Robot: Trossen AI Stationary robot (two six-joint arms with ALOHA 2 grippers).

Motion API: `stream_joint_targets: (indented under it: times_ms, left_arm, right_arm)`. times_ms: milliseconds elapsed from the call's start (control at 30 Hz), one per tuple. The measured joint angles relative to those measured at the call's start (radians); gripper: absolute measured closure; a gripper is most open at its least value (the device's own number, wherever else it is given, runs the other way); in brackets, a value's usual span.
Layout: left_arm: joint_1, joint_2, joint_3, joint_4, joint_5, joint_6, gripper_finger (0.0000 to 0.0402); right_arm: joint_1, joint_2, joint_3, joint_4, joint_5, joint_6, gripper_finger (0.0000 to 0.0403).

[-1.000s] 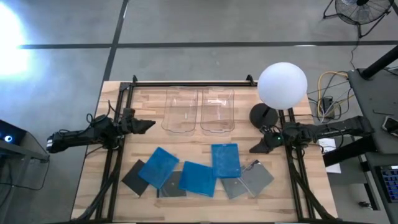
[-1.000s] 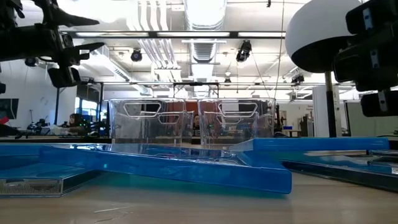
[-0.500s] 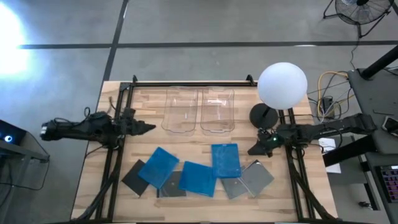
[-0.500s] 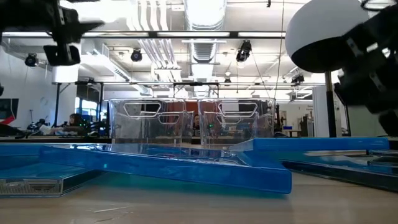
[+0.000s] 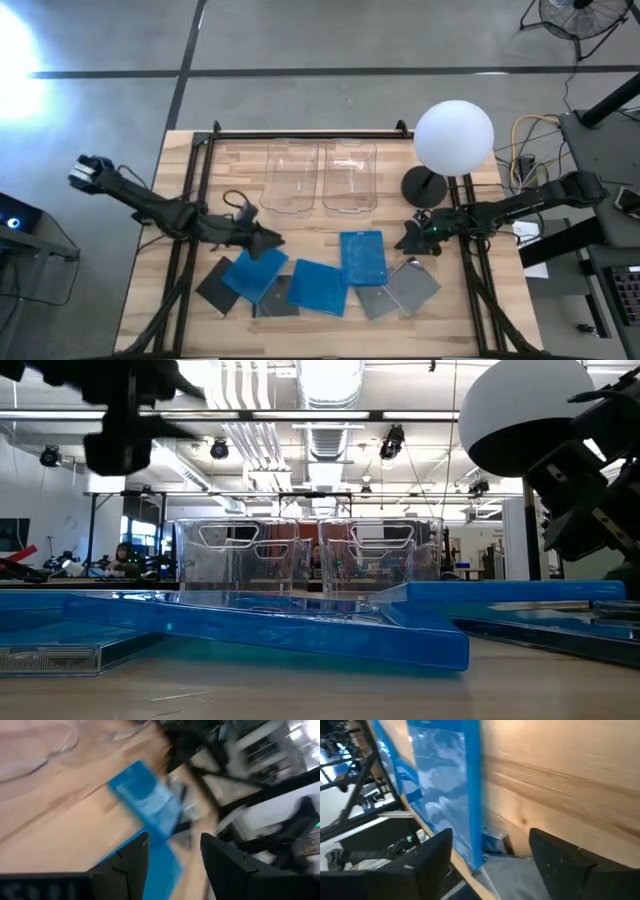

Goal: Pick & place jewel cases by type
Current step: Put the right blue cd case into the right transparent bin

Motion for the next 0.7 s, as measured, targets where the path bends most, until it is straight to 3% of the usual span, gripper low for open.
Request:
stream_joint_targets:
  times_ms: [167, 367, 700]
  left_arm:
    - [0.001, 0.114, 0.054, -0.027, 0.003, -0.012, 0.0241]
    - [-0.001, 0.200, 0.072, -0.027, 0.039, -0.012, 0.0241]
    - [0.051, 0.310, 0.068, -0.014, 0.096, 0.006, 0.0241]
  right_arm:
    - [0.000, 0.062, 0.052, -0.042, 0.034, -0.071, 0.0101]
    - [0.000, 0.206, 0.186, -0.201, 0.033, -0.190, 0.0100]
    - [0.000, 0.448, 0.297, -0.119, 0.025, -0.206, 0.0101]
